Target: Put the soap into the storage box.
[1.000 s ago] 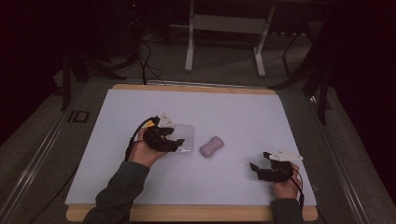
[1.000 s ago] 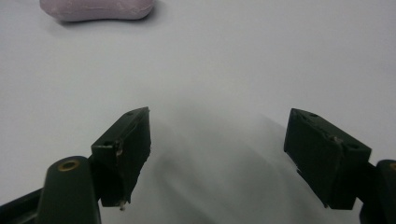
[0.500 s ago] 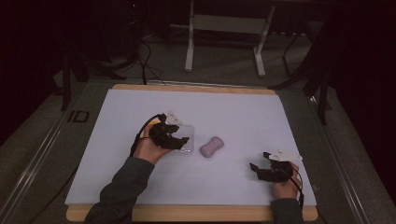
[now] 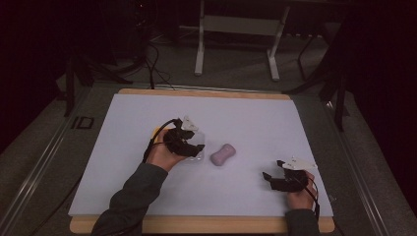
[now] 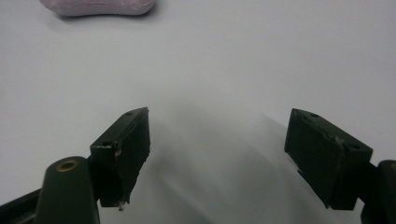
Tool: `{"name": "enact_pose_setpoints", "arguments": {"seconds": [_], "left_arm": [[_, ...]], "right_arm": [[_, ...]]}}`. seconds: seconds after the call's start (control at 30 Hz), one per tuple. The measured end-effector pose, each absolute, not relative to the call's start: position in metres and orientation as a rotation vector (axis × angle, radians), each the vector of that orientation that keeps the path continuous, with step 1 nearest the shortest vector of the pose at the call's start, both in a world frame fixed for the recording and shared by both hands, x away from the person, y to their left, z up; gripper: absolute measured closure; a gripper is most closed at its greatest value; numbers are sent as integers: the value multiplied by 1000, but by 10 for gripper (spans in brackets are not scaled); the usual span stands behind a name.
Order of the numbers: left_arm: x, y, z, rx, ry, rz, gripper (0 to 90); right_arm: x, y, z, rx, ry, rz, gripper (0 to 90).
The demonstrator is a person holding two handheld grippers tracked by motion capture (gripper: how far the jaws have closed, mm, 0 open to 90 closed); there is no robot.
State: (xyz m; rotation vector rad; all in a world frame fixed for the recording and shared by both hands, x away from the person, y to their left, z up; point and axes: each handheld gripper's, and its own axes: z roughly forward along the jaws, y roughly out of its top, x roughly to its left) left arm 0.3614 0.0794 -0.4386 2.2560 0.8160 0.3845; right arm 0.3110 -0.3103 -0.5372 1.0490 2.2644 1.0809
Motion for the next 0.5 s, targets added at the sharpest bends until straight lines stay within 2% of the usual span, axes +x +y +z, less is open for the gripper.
{"name": "enact_pose_setpoints", "arguments": {"seconds": [0.5], "left_arm": [[367, 72, -439, 2262, 809, 361, 407]], "right_arm": [[311, -310, -537, 1045, 2264, 1079, 219]]}}
